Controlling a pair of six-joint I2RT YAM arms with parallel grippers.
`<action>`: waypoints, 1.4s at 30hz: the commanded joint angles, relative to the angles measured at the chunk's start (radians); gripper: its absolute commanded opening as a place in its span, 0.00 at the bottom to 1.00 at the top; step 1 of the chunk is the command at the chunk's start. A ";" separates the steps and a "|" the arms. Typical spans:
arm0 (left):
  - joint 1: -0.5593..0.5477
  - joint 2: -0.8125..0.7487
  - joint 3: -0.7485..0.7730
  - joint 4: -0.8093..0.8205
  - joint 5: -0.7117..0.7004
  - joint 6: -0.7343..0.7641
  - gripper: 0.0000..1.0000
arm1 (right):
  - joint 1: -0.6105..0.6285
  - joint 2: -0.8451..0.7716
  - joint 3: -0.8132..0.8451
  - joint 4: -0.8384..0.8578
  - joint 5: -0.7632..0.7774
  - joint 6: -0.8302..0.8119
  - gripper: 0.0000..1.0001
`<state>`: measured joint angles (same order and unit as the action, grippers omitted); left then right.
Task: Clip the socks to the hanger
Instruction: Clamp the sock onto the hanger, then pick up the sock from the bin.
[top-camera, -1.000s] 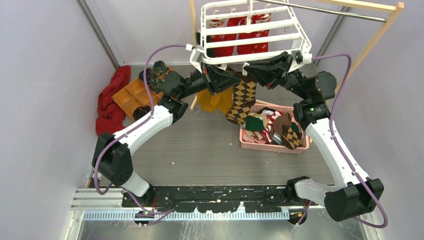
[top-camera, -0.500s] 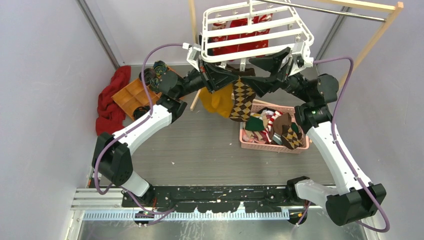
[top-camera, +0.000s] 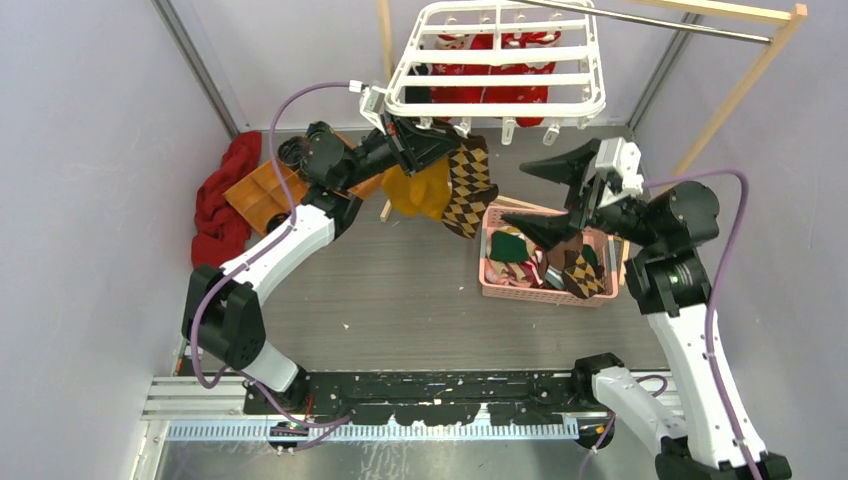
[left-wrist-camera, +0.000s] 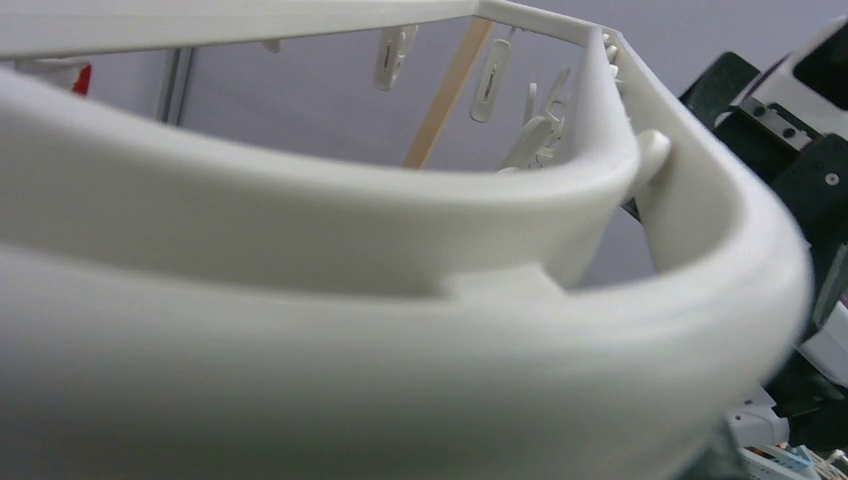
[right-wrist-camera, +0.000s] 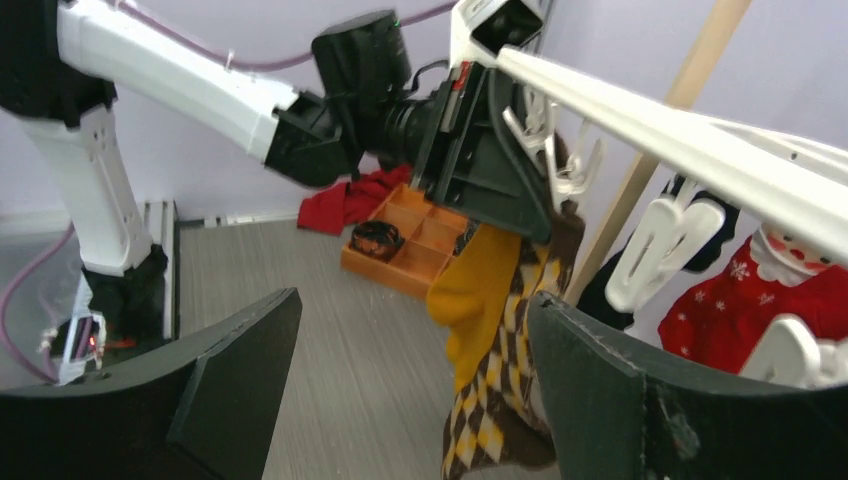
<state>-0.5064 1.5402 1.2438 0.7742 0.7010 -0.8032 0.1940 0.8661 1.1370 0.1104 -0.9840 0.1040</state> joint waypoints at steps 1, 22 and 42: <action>0.028 -0.046 0.012 -0.018 0.016 0.036 0.00 | -0.019 -0.085 0.031 -0.411 -0.002 -0.248 0.89; 0.118 -0.022 0.008 -0.001 0.059 0.023 0.00 | -0.240 -0.047 -0.204 -0.972 0.631 -0.393 0.87; 0.140 0.002 0.011 0.047 0.070 -0.008 0.00 | -0.325 0.308 -0.309 -0.729 0.701 -0.340 0.49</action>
<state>-0.3752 1.5387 1.2434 0.7681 0.7540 -0.8055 -0.1219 1.1519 0.8307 -0.6949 -0.3042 -0.2485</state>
